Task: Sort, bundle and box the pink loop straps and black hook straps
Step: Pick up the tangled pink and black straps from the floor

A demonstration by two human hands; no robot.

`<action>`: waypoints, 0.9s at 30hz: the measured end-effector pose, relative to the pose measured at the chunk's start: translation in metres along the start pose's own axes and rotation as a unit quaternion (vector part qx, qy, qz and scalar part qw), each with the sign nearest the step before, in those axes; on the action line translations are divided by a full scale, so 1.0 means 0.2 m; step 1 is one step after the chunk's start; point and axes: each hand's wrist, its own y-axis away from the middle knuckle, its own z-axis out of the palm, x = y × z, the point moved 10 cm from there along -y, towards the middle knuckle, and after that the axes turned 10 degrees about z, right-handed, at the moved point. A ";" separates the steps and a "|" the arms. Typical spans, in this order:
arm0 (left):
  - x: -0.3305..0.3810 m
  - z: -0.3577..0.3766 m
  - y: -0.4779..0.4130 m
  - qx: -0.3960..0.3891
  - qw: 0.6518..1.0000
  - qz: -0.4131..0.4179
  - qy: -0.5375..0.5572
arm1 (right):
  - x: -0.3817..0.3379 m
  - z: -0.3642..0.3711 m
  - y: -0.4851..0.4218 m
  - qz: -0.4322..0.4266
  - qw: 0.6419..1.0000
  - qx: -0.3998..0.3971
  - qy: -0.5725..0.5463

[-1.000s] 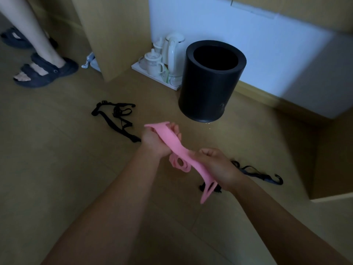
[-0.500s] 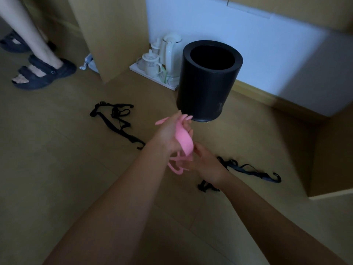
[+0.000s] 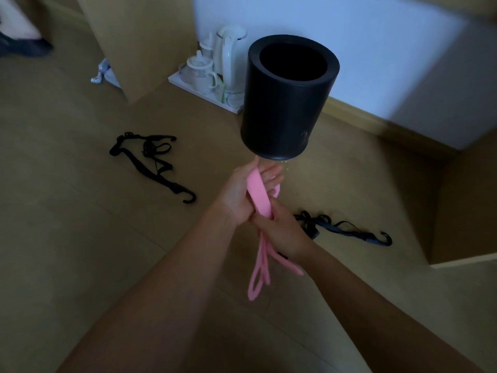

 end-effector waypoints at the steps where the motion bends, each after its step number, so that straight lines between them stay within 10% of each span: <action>1: -0.01 -0.02 -0.02 0.011 1.000 -0.001 0.008 | 0.03 0.01 0.00 0.015 1.000 -0.026 -0.008; 4: -0.05 -0.09 -0.04 0.029 0.999 -0.009 0.022 | 0.18 -0.04 -0.04 0.066 0.995 -0.060 -0.037; 15: -0.18 -0.29 -0.07 0.069 0.987 -0.037 -0.137 | 0.77 -0.59 -0.07 0.251 0.908 0.289 0.172; 27: -0.37 -0.30 -0.07 0.032 0.975 -0.078 -0.205 | 0.91 -0.33 -0.15 0.297 0.940 0.169 -0.018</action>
